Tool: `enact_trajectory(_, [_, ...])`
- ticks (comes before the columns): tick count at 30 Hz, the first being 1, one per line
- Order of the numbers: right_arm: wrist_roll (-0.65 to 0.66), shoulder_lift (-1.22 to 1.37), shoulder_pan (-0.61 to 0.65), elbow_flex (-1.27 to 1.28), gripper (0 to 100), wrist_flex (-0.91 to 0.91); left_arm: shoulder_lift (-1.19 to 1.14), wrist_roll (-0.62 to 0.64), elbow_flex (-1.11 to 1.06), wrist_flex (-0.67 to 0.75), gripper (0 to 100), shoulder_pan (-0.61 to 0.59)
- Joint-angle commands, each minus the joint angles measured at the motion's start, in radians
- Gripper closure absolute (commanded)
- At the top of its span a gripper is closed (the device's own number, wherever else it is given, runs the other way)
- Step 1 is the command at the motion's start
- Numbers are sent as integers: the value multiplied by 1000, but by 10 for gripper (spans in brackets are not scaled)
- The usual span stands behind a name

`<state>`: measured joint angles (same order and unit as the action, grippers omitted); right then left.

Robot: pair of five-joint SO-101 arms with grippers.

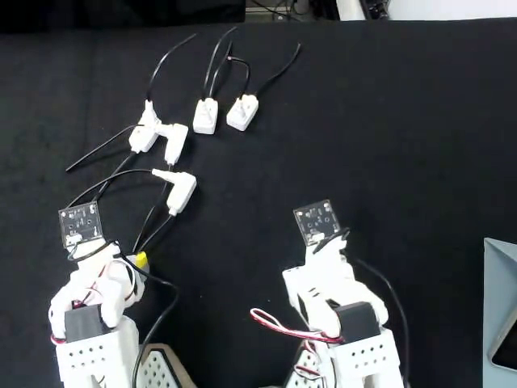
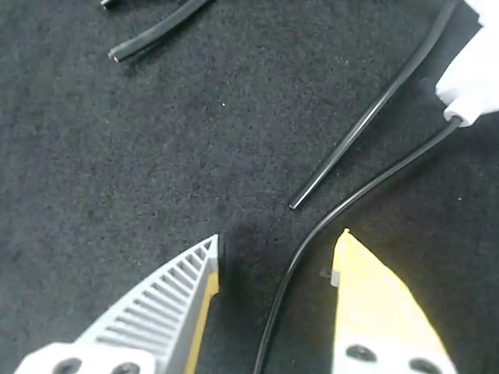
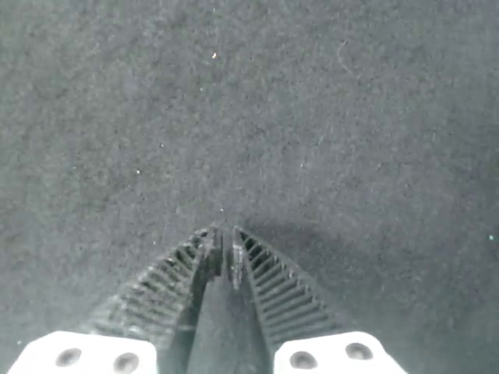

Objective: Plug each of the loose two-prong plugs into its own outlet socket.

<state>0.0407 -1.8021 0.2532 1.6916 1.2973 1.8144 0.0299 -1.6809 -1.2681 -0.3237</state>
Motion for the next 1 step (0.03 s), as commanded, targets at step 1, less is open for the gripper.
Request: enact_trajectory(1, [0,-85,-9,-8,975,6,5,-11,-19,-6,766,-8])
